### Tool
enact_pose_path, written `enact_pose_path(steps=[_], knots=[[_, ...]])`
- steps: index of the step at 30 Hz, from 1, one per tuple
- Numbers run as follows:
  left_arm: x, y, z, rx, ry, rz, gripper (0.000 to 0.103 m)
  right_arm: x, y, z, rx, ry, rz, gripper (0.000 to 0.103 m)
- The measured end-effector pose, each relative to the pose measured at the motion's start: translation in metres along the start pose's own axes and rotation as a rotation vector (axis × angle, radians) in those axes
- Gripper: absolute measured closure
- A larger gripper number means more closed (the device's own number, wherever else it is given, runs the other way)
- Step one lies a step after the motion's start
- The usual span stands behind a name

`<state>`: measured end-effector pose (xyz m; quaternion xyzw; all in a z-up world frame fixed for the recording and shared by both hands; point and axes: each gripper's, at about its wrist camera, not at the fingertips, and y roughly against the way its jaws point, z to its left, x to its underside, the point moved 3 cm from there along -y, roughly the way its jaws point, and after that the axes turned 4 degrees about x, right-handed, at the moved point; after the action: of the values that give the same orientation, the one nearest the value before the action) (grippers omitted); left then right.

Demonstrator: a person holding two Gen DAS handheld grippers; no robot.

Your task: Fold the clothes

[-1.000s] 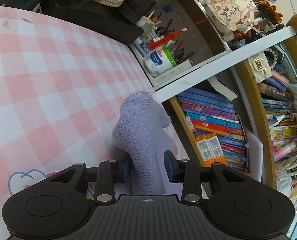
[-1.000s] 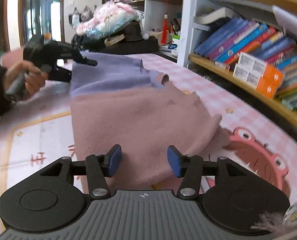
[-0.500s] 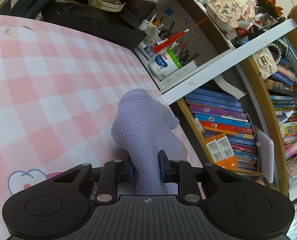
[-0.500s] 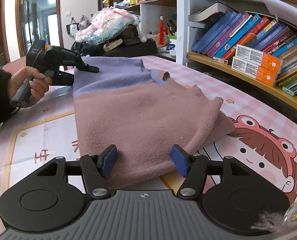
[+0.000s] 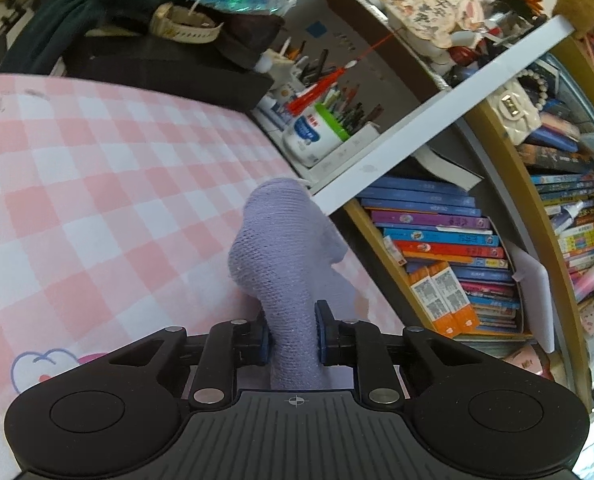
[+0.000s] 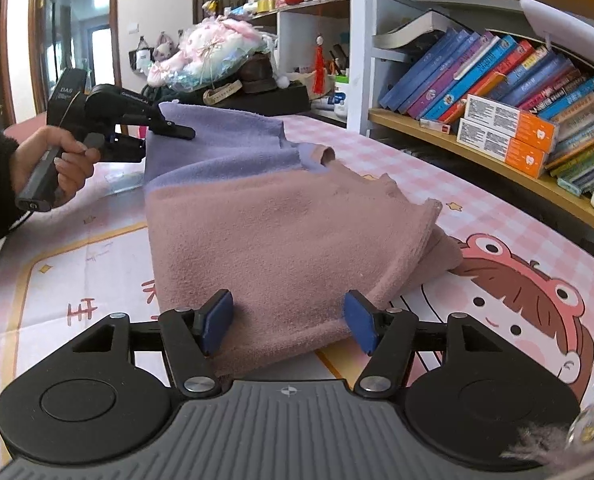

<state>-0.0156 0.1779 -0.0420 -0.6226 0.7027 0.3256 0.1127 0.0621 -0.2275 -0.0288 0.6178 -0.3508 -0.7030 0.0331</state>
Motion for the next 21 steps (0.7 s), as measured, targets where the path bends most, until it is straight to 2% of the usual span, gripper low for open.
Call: enact_pose_path(steps=[4,6,7,13,21], knots=[[0.0,0.0,-0.001,-0.001,-0.007,0.002,0.084,0.0,0.004,-0.009,-0.006,-0.085,-0.016,0.047],[0.0,-0.001,0.0,-0.002,-0.006,0.002,0.084,-0.002,0.006,-0.013,-0.001,-0.132,-0.023,0.052],[0.0,-0.001,0.001,-0.002,-0.004,0.003,0.084,-0.002,0.006,-0.013,0.007,-0.131,-0.025,0.055],[0.0,0.0,0.002,-0.003,-0.005,0.004,0.084,-0.003,0.008,-0.013,0.022,-0.13,-0.02,0.06],[-0.001,0.003,-0.008,0.019,-0.033,-0.006,0.088,0.003,0.003,-0.014,0.019,-0.139,0.003,0.059]])
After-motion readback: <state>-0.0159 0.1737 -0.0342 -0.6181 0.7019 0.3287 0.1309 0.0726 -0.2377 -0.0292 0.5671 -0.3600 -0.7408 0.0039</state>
